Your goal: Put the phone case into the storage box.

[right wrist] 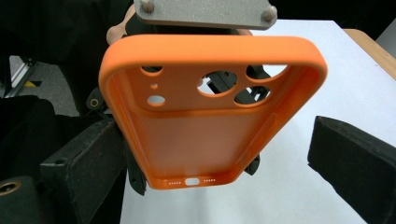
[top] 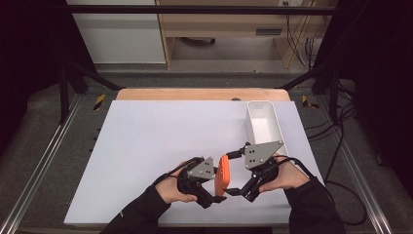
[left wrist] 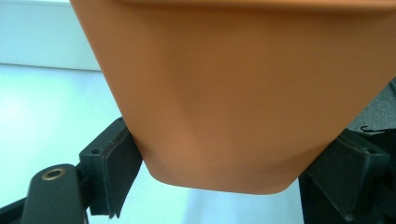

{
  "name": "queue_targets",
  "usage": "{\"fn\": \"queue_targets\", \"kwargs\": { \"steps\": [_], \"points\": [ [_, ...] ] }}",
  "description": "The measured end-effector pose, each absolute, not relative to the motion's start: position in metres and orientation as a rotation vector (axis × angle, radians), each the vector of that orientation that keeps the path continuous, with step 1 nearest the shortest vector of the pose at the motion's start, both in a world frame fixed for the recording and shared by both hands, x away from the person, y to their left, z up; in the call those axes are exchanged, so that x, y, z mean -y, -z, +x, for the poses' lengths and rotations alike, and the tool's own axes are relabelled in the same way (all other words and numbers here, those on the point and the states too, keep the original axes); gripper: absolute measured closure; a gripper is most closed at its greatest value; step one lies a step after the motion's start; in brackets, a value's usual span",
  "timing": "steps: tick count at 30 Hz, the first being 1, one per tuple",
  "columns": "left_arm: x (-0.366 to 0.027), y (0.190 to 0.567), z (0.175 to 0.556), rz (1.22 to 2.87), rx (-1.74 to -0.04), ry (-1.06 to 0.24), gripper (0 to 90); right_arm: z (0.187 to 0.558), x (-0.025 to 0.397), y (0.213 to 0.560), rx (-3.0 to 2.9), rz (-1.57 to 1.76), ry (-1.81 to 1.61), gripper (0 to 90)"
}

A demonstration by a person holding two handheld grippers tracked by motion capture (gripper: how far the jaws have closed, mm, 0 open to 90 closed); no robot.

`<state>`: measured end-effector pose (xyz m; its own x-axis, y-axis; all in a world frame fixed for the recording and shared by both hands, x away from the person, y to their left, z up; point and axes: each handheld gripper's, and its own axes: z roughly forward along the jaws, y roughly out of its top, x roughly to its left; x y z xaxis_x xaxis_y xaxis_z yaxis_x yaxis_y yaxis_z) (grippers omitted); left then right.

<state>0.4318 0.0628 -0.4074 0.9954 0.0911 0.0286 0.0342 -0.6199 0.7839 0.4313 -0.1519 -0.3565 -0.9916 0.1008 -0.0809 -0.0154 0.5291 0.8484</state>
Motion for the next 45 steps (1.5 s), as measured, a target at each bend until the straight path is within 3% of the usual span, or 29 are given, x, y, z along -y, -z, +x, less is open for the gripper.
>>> {"fn": "queue_targets", "kwargs": {
  "steps": [27, 45],
  "points": [
    [-0.0596, 0.4114, 0.4298, 2.248, -0.054, -0.076, 15.8, 0.4309, 0.1482, 0.3602, -2.684, 0.009, -1.517, 14.9],
    [-0.0619, 0.4138, 0.4324, 2.234, -0.064, -0.074, 15.2, 0.4323, 0.1474, 0.3604, -2.682, 0.033, -1.505, 16.2]
  ]
}}
